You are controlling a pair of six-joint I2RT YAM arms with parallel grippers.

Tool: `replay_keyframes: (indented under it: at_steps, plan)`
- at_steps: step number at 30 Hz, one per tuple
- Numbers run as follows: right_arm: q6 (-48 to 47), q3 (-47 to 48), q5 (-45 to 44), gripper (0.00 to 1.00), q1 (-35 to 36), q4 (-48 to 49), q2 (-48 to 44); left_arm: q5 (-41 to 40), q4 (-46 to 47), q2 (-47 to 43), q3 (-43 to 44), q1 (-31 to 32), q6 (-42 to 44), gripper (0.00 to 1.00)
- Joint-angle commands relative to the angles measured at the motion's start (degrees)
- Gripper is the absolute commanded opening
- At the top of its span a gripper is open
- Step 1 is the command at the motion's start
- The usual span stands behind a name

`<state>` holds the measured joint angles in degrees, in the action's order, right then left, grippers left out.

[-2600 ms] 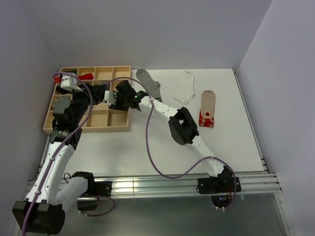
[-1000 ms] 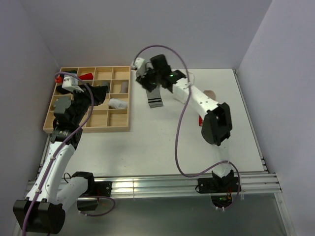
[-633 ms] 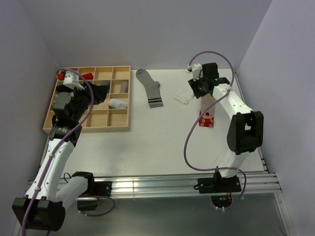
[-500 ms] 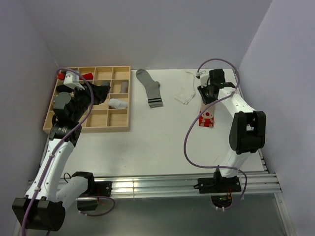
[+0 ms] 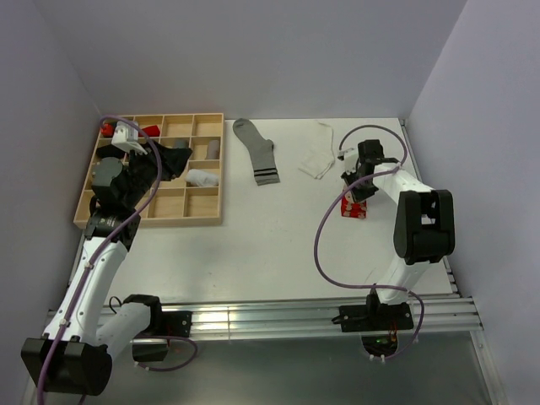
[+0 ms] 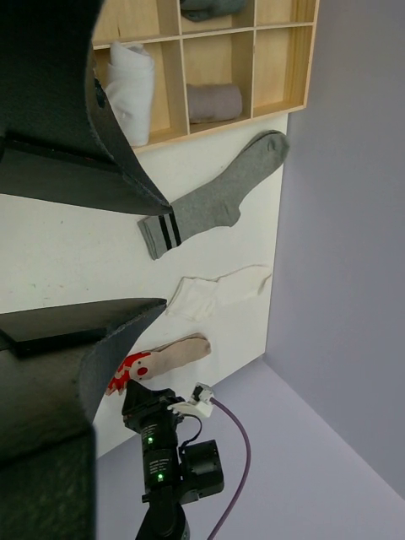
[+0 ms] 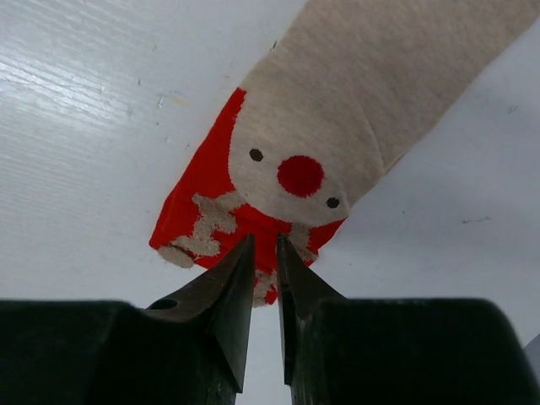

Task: Roll the socks
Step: Move the sock to the center of the board.

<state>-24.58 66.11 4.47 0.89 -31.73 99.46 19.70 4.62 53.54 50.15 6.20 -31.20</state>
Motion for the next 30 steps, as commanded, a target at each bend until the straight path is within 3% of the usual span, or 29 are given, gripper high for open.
replay_keyframes:
  at_steps: [1, 13, 22, 25, 28, 30]
  plan:
    - [-1.52, -1.77, -1.04, 0.23, -0.45, -0.35, -0.58, 1.3, 0.04, -0.1, 2.41, 0.13, -0.7, 0.49]
    - [-4.43, -3.35, 2.65, 0.2, 0.78, -8.61, -1.81, 1.3, -0.05, 0.25, 2.49, 0.39, -0.62, 0.49]
    - [-2.58, -3.18, 2.03, 0.19, 9.04, -10.03, -2.87, 0.86, -0.58, 0.08, 2.5, 0.57, -0.18, 0.5]
    - [-1.44, -1.51, 1.69, 0.25, 8.09, -9.06, -5.93, 0.6, -0.93, 0.07, 2.67, 0.92, 0.18, 0.5]
    - [0.4, 2.7, -0.16, 0.38, 3.8, -8.09, -7.18, 0.6, -0.93, 0.16, 2.67, 1.1, 0.26, 0.5]
    - [0.58, 6.04, -1.74, 0.38, 1.59, -8.18, -5.17, 0.86, -0.76, 0.25, 2.67, 1.19, 0.18, 0.5]
